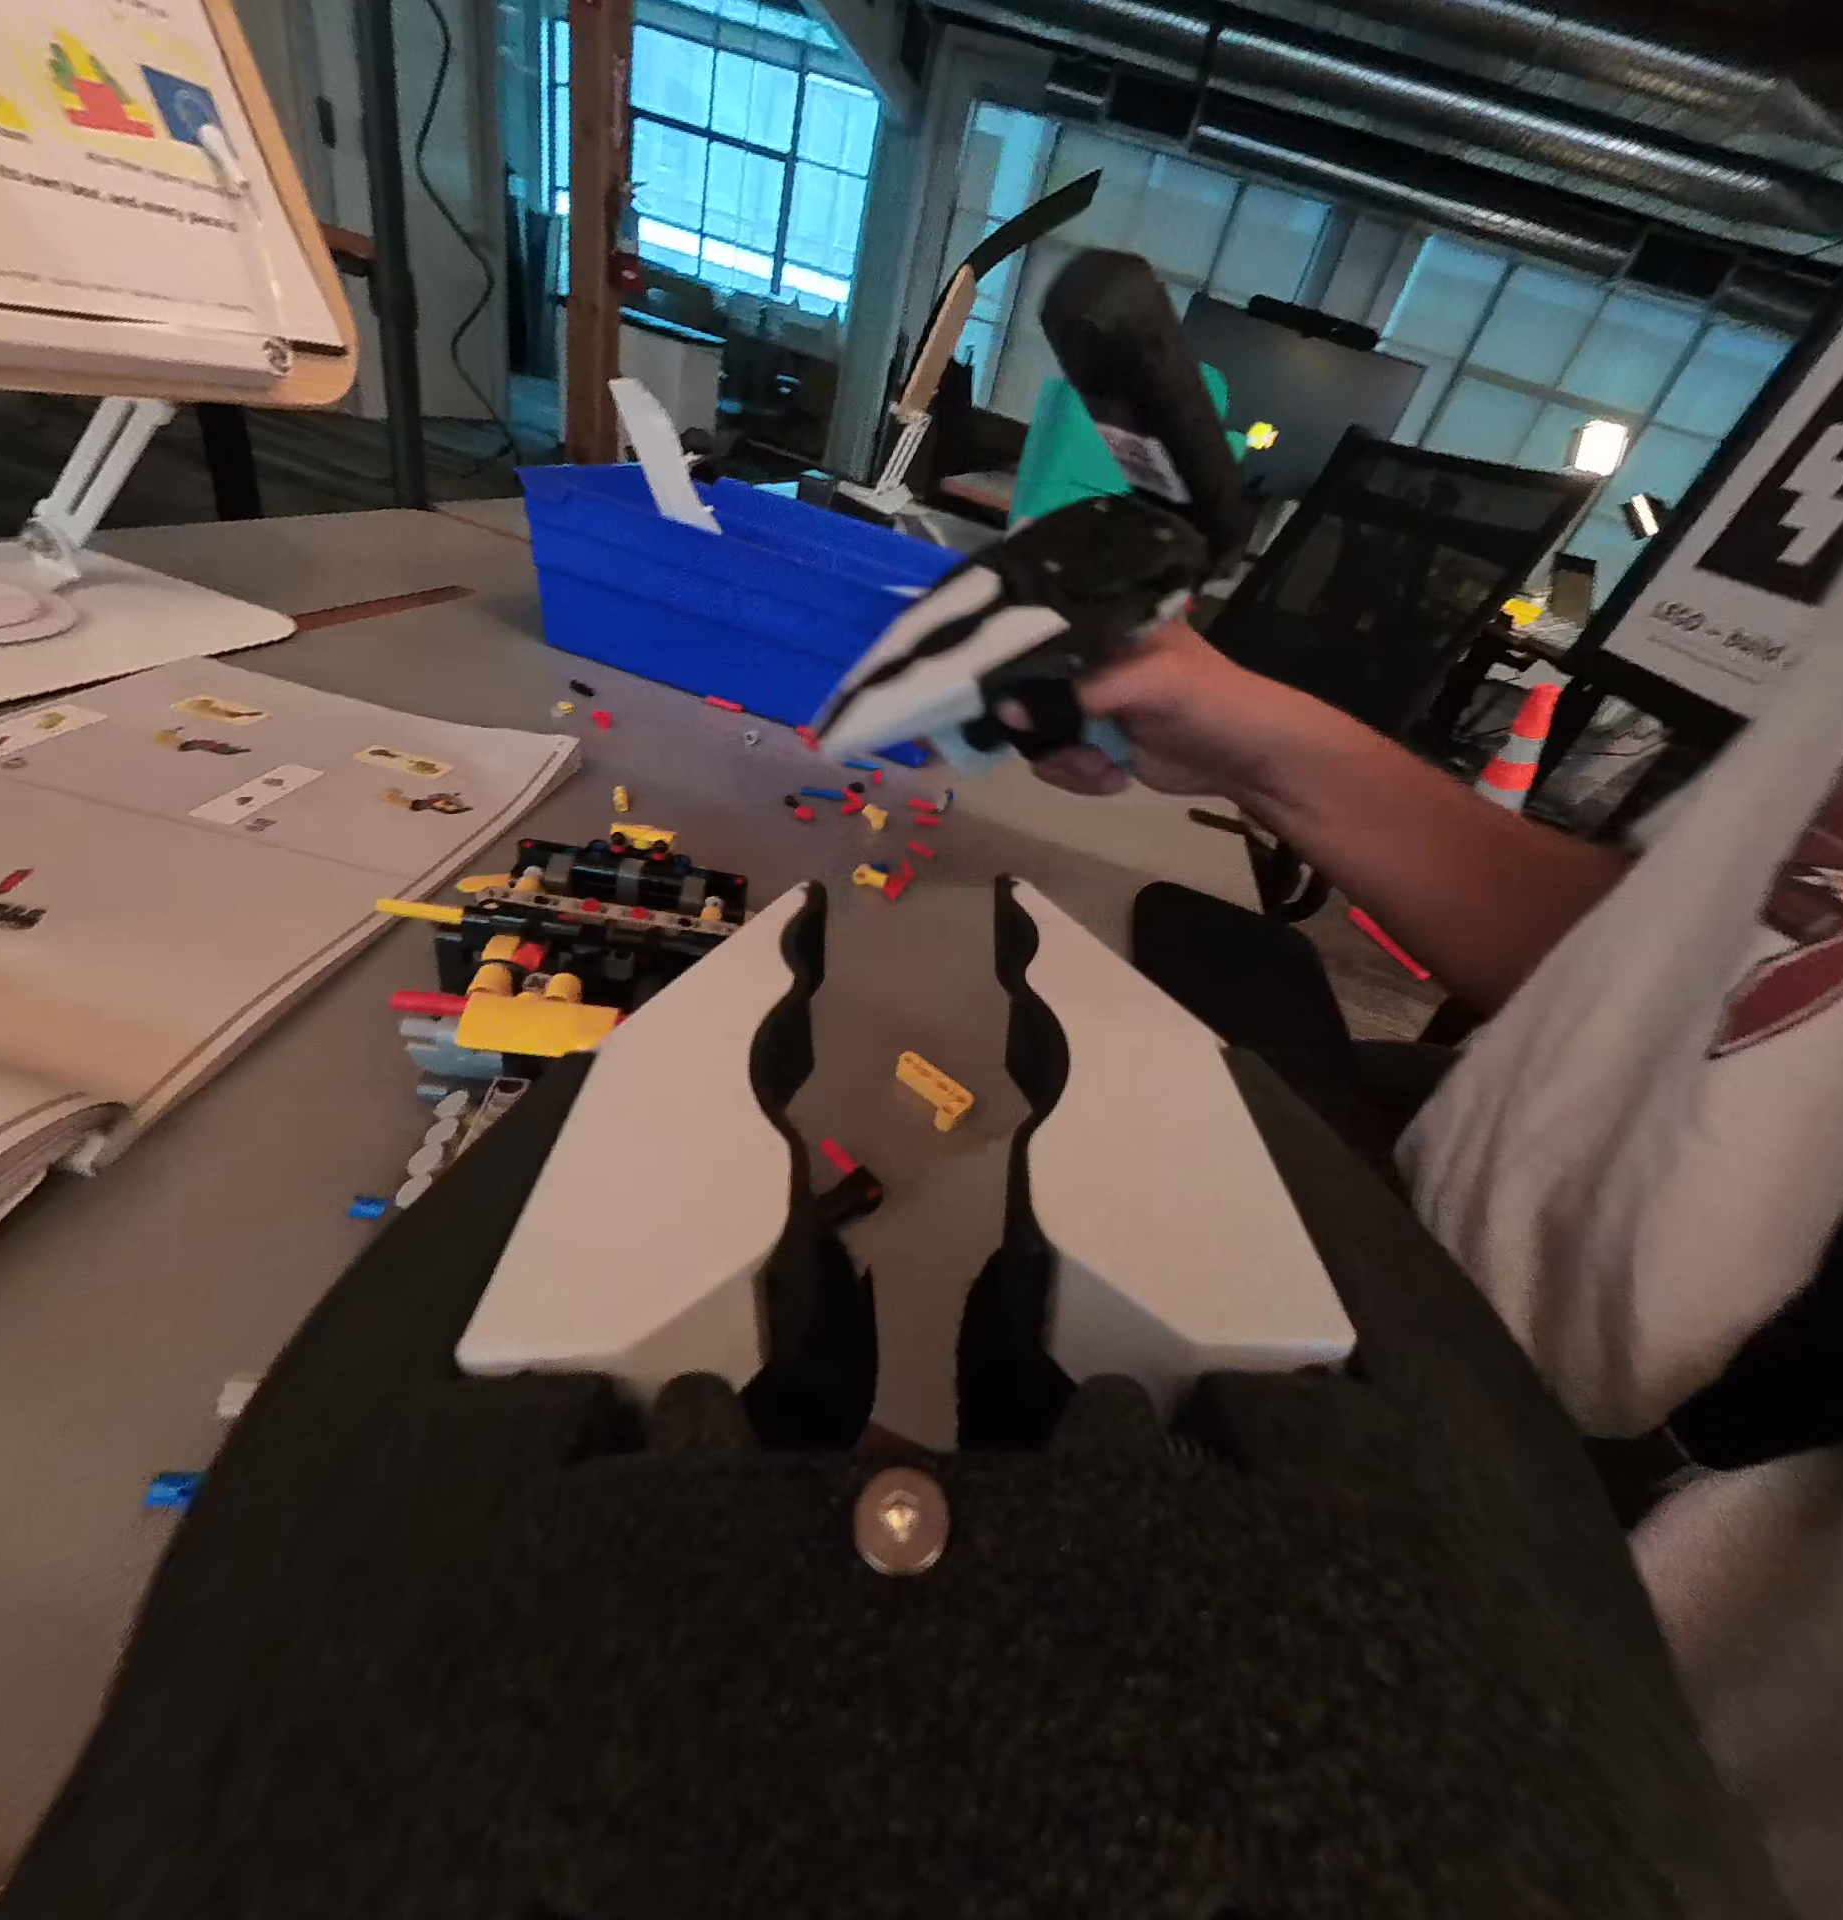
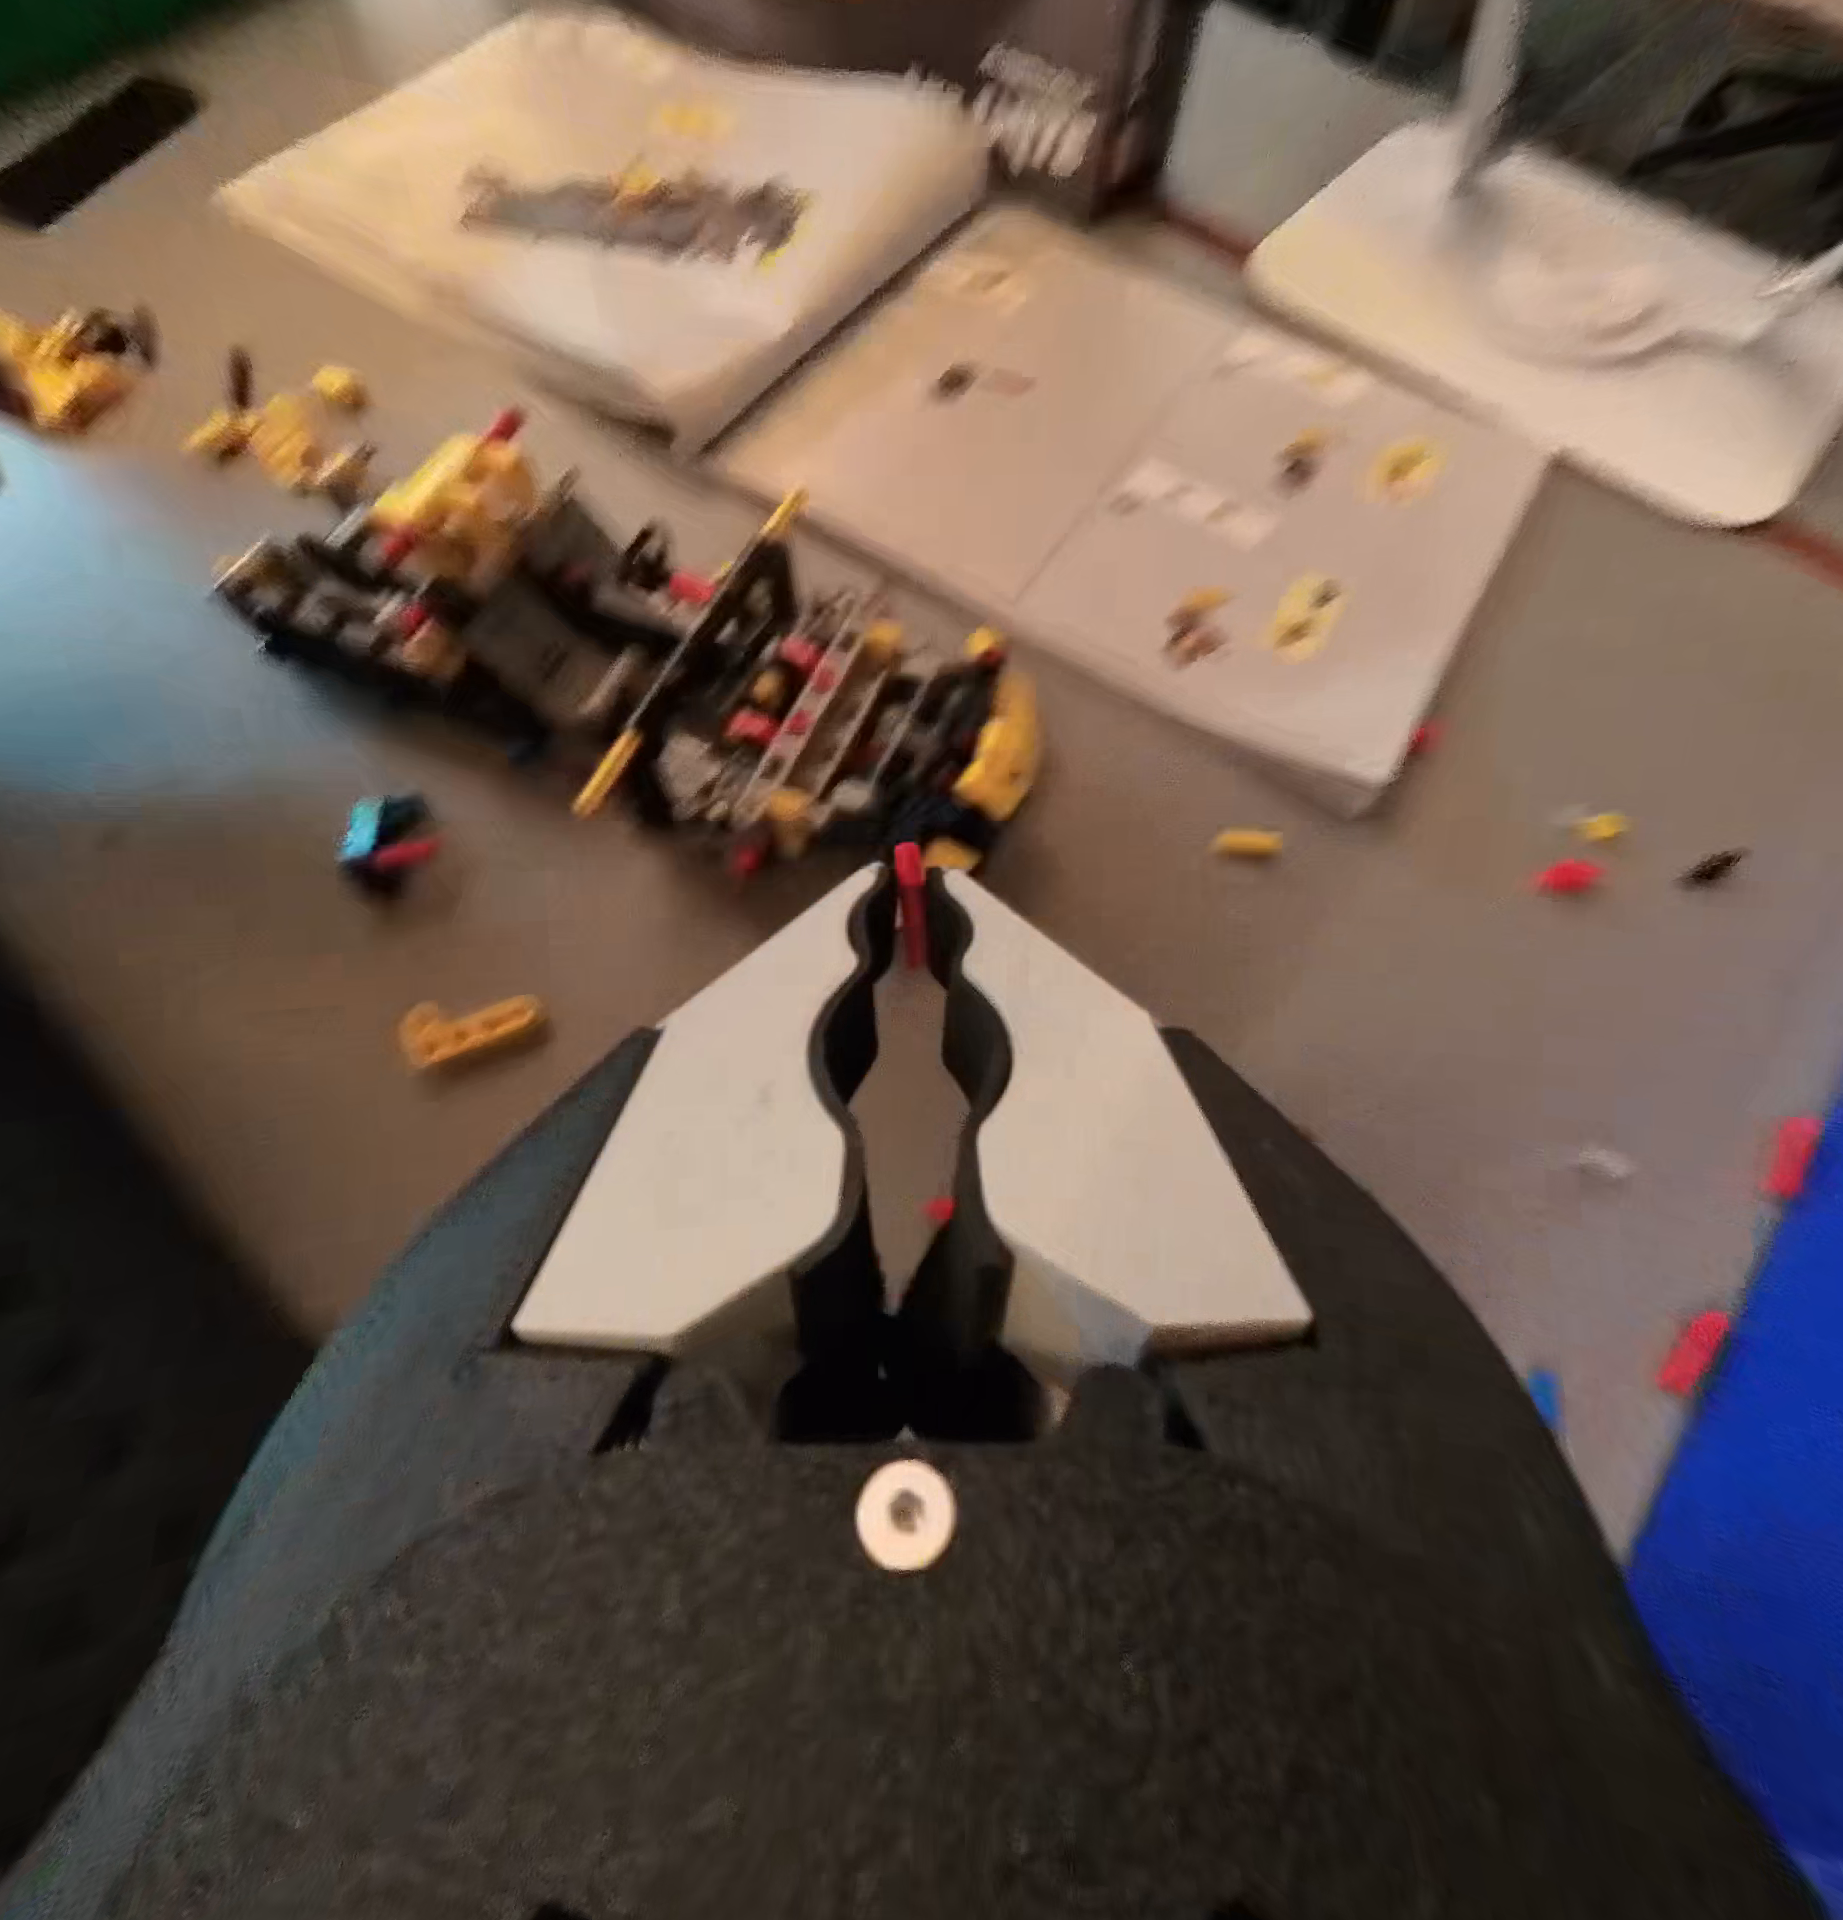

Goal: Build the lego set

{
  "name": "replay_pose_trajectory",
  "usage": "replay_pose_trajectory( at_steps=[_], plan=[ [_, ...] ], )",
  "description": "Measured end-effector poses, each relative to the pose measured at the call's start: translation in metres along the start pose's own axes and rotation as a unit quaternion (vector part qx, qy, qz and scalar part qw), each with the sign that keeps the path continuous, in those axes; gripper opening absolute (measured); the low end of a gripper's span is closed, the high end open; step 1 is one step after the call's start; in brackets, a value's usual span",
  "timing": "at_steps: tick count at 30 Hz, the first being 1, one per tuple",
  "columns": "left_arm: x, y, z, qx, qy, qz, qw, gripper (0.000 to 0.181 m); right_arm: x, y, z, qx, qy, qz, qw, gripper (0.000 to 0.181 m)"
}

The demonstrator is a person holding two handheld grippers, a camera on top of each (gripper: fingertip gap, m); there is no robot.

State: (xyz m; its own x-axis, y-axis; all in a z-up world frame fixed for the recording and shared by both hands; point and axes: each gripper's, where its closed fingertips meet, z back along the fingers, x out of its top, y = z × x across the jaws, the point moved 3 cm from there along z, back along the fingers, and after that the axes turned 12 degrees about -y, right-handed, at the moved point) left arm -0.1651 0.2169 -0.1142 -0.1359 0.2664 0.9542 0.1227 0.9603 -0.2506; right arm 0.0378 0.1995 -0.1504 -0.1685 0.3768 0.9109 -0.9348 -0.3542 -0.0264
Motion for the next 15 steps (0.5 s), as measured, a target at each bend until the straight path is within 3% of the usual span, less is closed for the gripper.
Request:
replay_pose_trajectory(
  at_steps=[8, 15],
  plan=[
    [-0.019, 0.009, -0.002, 0.049, 0.056, -0.036, 0.997, 0.032, -0.053, 0.064, -0.003, 0.077, 0.029, 0.050, 0.995, 0.005],
    [-0.025, 0.013, -0.001, 0.067, 0.073, -0.071, 0.993, 0.025, -0.063, 0.071, -0.011, 0.080, 0.022, 0.111, 0.990, 0.005]
  ],
)
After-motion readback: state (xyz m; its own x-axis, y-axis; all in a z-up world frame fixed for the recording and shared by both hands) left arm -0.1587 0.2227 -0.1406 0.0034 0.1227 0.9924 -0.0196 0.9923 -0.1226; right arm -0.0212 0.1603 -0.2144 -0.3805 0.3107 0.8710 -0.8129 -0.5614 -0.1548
